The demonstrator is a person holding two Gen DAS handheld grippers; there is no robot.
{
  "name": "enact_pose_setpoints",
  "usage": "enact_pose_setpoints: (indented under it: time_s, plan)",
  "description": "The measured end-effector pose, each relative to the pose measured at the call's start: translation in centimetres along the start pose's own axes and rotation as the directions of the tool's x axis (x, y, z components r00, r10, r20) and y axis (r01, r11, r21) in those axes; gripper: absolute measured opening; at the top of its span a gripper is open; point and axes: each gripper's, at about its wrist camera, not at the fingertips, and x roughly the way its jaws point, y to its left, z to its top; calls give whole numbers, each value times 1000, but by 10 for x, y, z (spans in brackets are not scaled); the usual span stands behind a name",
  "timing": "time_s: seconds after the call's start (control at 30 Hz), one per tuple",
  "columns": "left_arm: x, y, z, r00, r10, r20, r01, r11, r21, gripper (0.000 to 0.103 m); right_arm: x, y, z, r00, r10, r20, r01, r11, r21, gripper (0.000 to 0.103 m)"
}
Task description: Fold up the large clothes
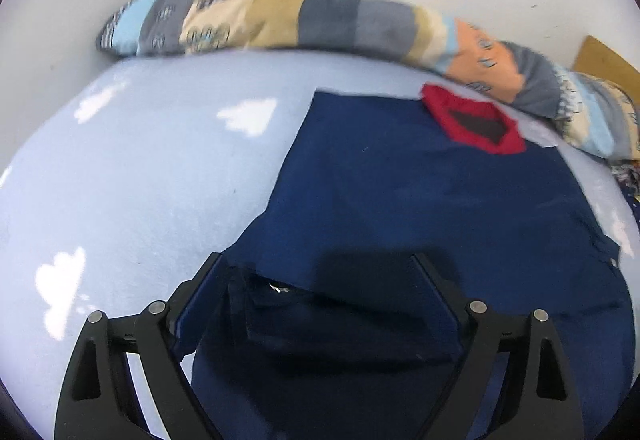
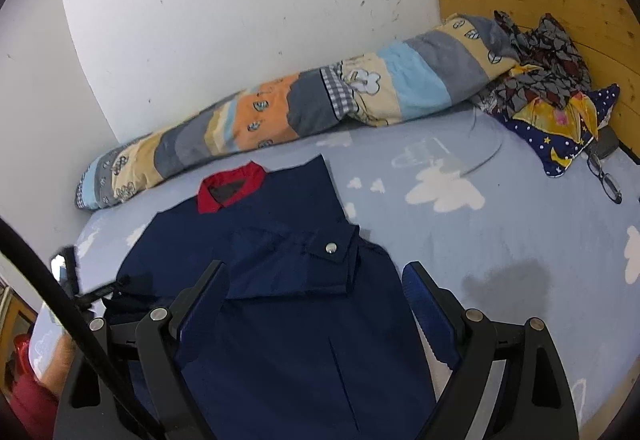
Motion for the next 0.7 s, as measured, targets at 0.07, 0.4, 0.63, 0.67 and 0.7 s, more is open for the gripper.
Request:
enact_pose_setpoints:
  time_s: [0.07,0.4,0.63,0.67,0.7]
  plan:
    - [-21,-13,-6,999,-23,26,23,1000,14,89,8,2,-2,1000,-5,-30,5,1000,-21,91]
    - [-57,-35,-93,998,10,-70,1,987,159,89,78,0,-55,937,-8,-348,-24,996,-85,91]
    - [-54,-28,-142,984,111,-142,-79,974,215,90,91,30,-102,909,-64,-412,-47,966,-254,91]
    - [-58,-28,-146,984,120,-129,-88,969,230,91,97,29,-108,897,-90,-433,-35,961,-273,91]
    - [-62,-29,-148,984,135,-120,-102,963,249,91,104,25,-115,877,-122,-465,-15,960,-280,92]
